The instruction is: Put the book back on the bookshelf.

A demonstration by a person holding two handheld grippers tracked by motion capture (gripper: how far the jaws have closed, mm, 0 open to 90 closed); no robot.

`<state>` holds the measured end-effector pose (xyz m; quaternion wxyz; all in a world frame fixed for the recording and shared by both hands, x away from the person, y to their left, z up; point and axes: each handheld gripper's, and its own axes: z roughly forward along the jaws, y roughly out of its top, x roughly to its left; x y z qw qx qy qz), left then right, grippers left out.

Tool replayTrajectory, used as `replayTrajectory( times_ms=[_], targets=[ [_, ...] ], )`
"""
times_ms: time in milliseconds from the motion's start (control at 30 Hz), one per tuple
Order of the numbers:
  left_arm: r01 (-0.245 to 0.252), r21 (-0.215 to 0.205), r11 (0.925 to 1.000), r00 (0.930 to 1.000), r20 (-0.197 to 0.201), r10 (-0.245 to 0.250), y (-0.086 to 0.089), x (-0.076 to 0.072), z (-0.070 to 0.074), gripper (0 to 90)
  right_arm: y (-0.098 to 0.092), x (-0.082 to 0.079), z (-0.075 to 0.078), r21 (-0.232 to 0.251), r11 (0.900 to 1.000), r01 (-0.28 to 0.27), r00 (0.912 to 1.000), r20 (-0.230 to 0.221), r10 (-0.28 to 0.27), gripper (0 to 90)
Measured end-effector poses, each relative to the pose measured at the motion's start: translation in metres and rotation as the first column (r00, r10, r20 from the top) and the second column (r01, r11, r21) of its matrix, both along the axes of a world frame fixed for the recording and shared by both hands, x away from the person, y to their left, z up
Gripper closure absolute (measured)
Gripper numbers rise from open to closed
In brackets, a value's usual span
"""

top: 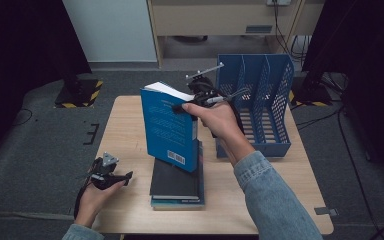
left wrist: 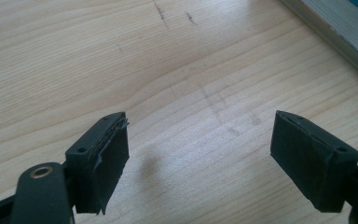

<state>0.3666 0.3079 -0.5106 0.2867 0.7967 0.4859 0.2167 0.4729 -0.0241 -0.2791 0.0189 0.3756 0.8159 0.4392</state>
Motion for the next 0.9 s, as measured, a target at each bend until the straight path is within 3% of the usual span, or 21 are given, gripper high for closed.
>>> replayTrajectory(
  times_ms=[333, 700, 900],
  targets=[
    [-0.013, 0.005, 0.9999, 0.9998, -0.016, 0.013, 0.003, 0.001, -0.004, 17.3, 0.005, -0.001, 0.012, -0.003, 1.0, 0.012, 0.9995, 0.028, -0.012, 60.7],
    [-0.003, 0.013, 0.9999, 0.9988, -0.049, 0.004, 0.0, 0.004, -0.012, 13.7, -0.007, 0.001, 0.021, 0.005, 0.999, 0.053, 0.9975, 0.047, -0.053, 60.6],
    [-0.012, -0.009, 0.9999, 0.9984, -0.054, 0.012, 0.001, 0.005, -0.014, 11.1, -0.015, 0.002, 0.023, 0.012, 0.997, 0.077, 0.9958, 0.049, -0.078, 60.6]
  ],
)
